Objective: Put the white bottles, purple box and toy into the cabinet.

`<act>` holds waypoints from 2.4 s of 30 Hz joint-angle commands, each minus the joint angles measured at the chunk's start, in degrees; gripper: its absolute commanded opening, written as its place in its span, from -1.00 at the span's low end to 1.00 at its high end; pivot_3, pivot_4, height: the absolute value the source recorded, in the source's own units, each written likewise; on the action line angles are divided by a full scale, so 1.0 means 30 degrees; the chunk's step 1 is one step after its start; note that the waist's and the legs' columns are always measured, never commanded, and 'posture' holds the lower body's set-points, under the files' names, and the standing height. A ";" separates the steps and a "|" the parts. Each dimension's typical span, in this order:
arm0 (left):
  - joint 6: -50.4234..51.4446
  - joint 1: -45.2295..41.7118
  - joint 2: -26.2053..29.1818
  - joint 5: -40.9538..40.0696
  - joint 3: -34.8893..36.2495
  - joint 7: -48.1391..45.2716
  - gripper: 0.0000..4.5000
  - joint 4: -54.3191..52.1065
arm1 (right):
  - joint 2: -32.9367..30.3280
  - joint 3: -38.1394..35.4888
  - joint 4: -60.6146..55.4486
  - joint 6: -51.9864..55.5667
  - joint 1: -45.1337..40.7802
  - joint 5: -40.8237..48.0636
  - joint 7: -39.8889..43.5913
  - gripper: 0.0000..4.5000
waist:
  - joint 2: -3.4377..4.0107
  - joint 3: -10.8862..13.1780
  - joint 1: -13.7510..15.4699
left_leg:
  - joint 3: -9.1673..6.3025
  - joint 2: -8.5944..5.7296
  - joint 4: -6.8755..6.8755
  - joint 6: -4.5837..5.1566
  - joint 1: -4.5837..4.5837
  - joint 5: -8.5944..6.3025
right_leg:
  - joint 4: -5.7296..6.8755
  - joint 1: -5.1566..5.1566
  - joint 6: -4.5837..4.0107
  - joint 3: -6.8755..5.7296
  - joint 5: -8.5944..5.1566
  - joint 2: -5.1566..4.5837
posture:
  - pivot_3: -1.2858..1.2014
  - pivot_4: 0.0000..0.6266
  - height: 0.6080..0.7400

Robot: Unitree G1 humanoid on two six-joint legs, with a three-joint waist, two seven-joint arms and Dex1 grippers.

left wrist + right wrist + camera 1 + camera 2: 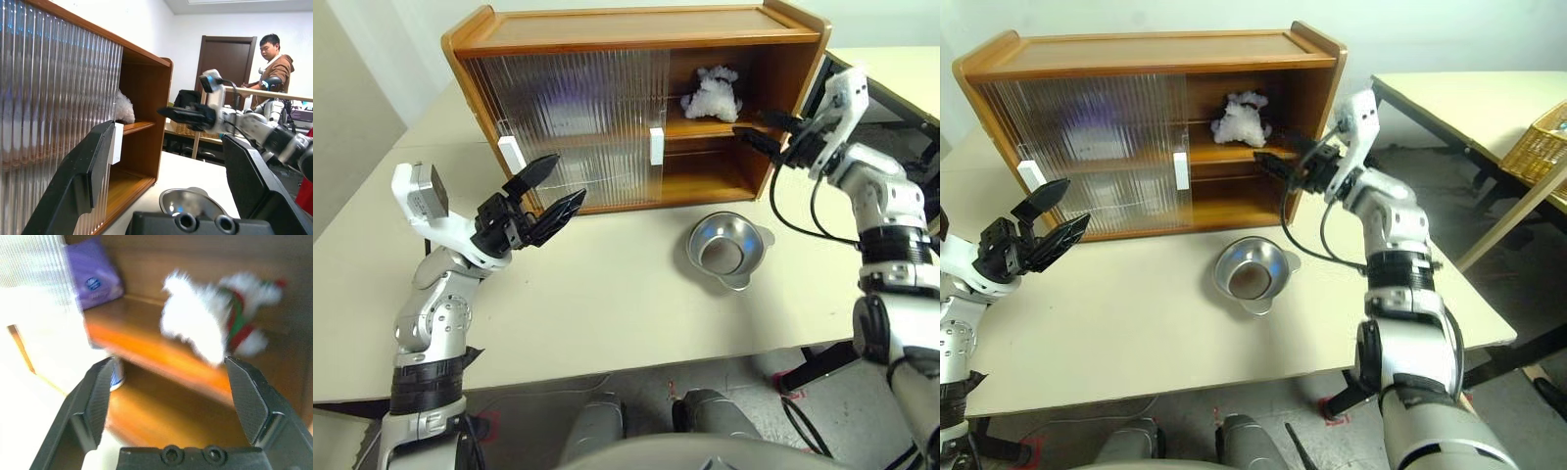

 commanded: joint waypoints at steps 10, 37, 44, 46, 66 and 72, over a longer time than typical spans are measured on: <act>0.0425 -0.0198 0.0211 0.0033 -0.0010 -0.0426 1.00 0.0406 | -0.0525 -0.1736 -0.6138 0.6593 0.6254 0.3776 -0.2500 0.98 | -0.0019 0.0014 -0.0175 | -0.0005 -0.0019 0.0051 0.0015 0.0069 0.0022 | 0.0001 0.0114 0.0059 0.0046 0.0009 0.0008 | -0.02 -0.93 1.00; 0.0648 -0.0229 0.0399 0.0036 0.0082 -0.0345 1.00 0.0245 | 0.1351 -0.9538 0.0161 1.7182 0.6056 1.0676 -0.9028 0.98 | -0.0023 0.0018 -0.0235 | -0.0024 -0.0028 -0.0056 -0.0007 -0.0025 -0.0016 | -0.0005 -0.0016 0.0069 0.0057 -0.0093 0.0003 | -0.02 -0.92 1.00; 0.0729 -0.0252 0.0476 0.0026 0.0087 -0.0309 1.00 0.0153 | 0.1859 -0.9901 0.1031 1.7504 0.6202 1.1026 -0.9197 0.98 | -0.0023 0.0018 -0.0234 | -0.0030 -0.0029 -0.0063 -0.0005 -0.0080 -0.0022 | -0.0007 -0.0065 0.0072 0.0060 -0.0103 0.0002 | -0.02 -0.93 1.00; 0.0781 -0.0251 0.0533 0.0010 0.0103 -0.0285 1.00 0.0105 | 0.2007 -0.9839 0.1218 1.7391 0.6251 1.1063 -0.8968 0.98 | -0.0022 0.0018 -0.0235 | -0.0030 -0.0028 -0.0064 -0.0003 -0.0094 -0.0023 | -0.0006 -0.0080 0.0072 0.0059 -0.0103 0.0002 | -0.02 -0.93 1.00; 0.1245 -0.0873 0.1228 -0.0005 0.0144 -0.0462 1.00 0.0286 | 0.4898 -1.1392 -0.0538 1.7901 0.5866 1.3984 -1.2287 0.57 | -0.0018 0.0014 -0.0306 | -0.0035 -0.0027 -0.0067 0.0005 -0.0105 -0.0029 | -0.0005 -0.0099 0.0072 0.0058 -0.0101 0.0008 | -0.02 -0.96 1.00; 0.1256 -0.0891 0.1211 0.0010 0.0161 -0.0490 1.00 0.0269 | 0.4806 -1.1475 -0.0832 1.7579 0.5957 1.4822 -1.3219 -0.46 | -0.0017 0.0013 -0.0319 | -0.0036 -0.0027 -0.0067 0.0006 -0.0105 -0.0030 | -0.0005 -0.0099 0.0072 0.0058 -0.0101 0.0007 | -0.02 -0.96 1.00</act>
